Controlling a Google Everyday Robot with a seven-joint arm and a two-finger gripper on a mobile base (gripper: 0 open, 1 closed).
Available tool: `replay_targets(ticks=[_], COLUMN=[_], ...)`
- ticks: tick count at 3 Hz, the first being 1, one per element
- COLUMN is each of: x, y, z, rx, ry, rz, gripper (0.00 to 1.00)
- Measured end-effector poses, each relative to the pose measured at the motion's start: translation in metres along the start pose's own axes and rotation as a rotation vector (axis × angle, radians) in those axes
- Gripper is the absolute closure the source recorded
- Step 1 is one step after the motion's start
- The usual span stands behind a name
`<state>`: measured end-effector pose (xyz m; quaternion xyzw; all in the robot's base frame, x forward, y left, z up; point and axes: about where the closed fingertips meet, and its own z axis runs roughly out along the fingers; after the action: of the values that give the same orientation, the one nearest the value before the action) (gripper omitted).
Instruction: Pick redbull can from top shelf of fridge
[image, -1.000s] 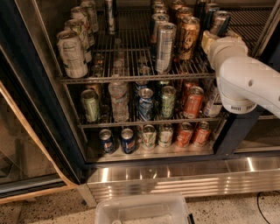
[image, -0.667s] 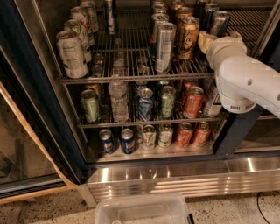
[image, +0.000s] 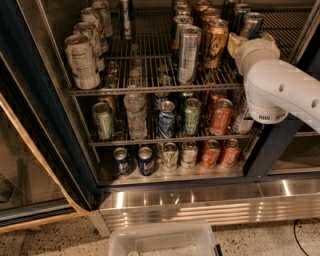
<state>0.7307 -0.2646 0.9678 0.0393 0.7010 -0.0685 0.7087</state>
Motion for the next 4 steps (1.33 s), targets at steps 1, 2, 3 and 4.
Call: replay_targets(ticks=[1,2,3,4], x=[0.001,0.007,0.006,0.006], y=[-0.002,-0.009,-0.01,-0.01], z=[0.002,0.022,0.025,0.025], rx=[0.007,0.04,0.044,0.044], ry=[0.001,0.011,0.009,0.009], rz=[0.001,0.003,0.003,0.003], gripper=[0.41,0.42,0.42,0.6])
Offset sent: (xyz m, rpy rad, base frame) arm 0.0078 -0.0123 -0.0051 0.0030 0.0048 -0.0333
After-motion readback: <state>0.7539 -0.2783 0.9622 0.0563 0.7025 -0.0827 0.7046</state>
